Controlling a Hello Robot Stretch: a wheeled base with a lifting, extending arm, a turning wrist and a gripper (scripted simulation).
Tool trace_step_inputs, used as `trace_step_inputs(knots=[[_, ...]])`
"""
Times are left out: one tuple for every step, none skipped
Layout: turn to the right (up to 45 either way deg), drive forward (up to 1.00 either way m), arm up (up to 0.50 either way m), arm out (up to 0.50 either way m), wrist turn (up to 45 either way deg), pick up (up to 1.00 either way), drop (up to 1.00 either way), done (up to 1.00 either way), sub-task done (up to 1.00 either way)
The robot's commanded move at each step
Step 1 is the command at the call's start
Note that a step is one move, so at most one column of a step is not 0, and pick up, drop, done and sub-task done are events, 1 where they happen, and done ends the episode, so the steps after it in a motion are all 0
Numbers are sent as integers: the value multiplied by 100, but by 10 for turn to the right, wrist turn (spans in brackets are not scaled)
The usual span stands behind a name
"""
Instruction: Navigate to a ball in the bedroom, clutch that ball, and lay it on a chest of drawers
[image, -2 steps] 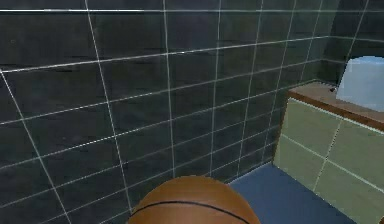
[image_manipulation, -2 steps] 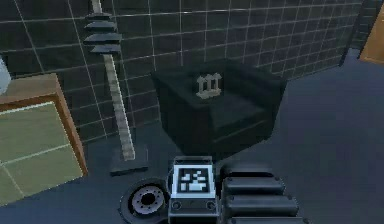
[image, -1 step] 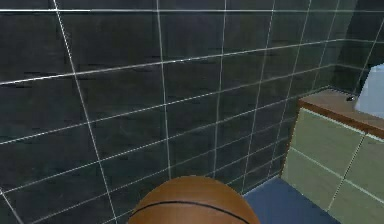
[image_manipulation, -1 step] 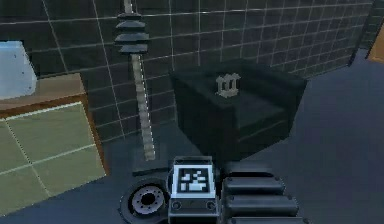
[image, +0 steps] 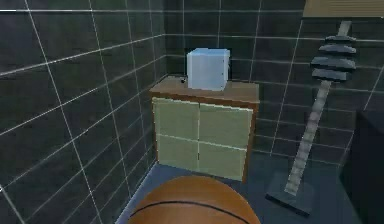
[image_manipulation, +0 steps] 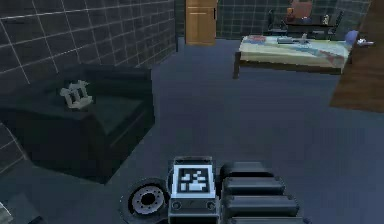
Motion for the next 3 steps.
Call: trace_step_inputs(knots=[[0,90,0,0,0,0,0,0,0],[330,0,0,0,0,0,0,0,0],[-270,0,0,0,0,0,0,0,0]])
